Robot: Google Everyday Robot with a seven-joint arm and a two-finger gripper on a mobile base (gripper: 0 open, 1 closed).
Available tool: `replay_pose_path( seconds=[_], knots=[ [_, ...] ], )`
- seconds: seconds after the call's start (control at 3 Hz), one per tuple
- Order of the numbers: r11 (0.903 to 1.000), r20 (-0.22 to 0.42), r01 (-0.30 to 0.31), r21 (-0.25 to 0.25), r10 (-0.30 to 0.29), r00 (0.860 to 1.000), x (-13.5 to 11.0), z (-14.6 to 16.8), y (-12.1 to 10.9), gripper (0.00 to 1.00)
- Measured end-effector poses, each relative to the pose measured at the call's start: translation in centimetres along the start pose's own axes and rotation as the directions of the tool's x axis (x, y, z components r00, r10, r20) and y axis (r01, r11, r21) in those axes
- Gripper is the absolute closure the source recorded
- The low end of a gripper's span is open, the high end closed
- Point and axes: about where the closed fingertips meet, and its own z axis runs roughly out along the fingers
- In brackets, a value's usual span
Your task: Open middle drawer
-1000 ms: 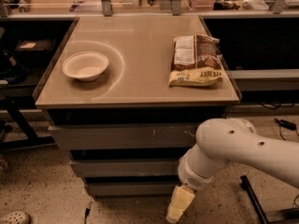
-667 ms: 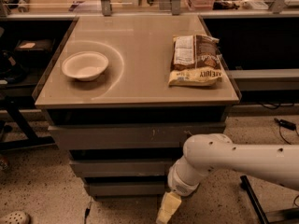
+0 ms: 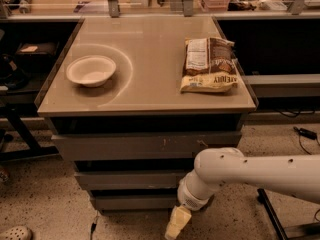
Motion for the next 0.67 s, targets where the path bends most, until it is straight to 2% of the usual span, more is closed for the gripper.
replay_pose_path(
  seconds=[0.67],
  knots=[
    [0.9969,0.039,-0.016,0.077,0.013,0.999,-0.6,3.5,-5.3,0.00]
  ],
)
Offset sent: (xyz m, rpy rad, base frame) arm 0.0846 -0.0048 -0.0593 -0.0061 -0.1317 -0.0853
